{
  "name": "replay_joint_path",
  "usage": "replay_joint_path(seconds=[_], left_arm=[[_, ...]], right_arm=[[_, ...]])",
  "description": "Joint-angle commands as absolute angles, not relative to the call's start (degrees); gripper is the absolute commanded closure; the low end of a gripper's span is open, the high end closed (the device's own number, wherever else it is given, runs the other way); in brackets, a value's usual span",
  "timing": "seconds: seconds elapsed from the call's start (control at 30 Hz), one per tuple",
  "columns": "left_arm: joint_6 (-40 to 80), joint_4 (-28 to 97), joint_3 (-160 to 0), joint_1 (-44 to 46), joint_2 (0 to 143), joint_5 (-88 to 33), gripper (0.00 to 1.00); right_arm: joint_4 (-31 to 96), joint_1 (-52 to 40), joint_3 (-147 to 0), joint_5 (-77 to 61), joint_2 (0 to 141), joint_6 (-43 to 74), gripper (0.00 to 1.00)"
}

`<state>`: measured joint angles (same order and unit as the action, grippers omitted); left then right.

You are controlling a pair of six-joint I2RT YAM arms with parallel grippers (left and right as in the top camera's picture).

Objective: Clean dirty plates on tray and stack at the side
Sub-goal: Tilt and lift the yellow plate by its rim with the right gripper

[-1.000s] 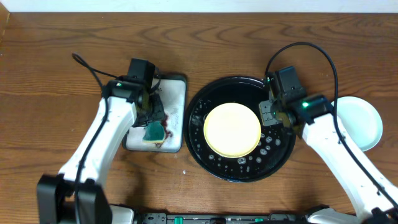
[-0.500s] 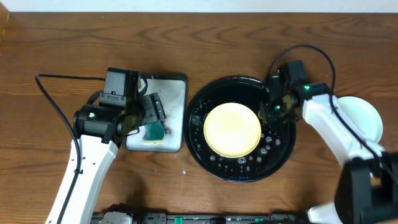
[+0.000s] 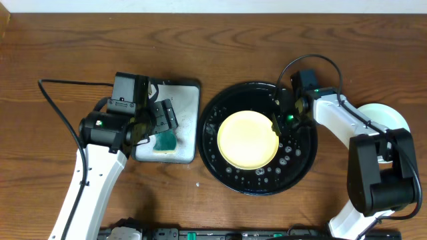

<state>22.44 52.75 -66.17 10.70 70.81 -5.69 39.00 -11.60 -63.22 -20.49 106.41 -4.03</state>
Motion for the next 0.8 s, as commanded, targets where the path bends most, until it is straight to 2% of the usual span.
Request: replay_joint_path(seconds=[0.0, 0.1, 0.17, 0.3, 0.37, 0.43, 0.6, 0.63, 0.77], left_arm=[[22.1, 53.1, -66.8, 10.6, 70.8, -5.8, 0.16], [22.1, 53.1, -66.8, 10.6, 70.8, -5.8, 0.16], [22.1, 53.1, -66.8, 10.6, 70.8, -5.8, 0.16], [22.1, 53.1, -66.8, 10.6, 70.8, -5.8, 0.16], [22.1, 53.1, -66.8, 10.6, 70.8, -5.8, 0.16], [22.1, 53.1, -66.8, 10.6, 70.8, -5.8, 0.16], [22.1, 53.1, -66.8, 10.6, 70.8, -5.8, 0.16], [22.1, 53.1, -66.8, 10.6, 70.8, -5.8, 0.16], [22.1, 53.1, -66.8, 10.6, 70.8, -5.8, 0.16]], right_arm=[[38.2, -12.1, -63.3, -21.5, 106.0, -4.8, 0.99], [37.9, -12.1, -63.3, -21.3, 105.6, -4.7, 0.99], [38.0, -12.1, -63.2, -21.3, 105.9, -4.3, 0.9], [37.7, -12.2, -62.5, -21.1, 106.6, -4.4, 0.88], [36.4, -12.4, -61.6, -21.1, 106.9, -4.3, 0.9], [35.0, -12.7, -60.8, -21.1, 107.0, -4.3, 0.96], [33.5, -12.8, -59.9, -21.1, 107.0, -3.3, 0.95], [33.4, -12.8, -59.8, -20.8, 107.0, -3.4, 0.99], [34.8, -12.7, -60.4, -16.6, 105.7, -0.7, 0.99]])
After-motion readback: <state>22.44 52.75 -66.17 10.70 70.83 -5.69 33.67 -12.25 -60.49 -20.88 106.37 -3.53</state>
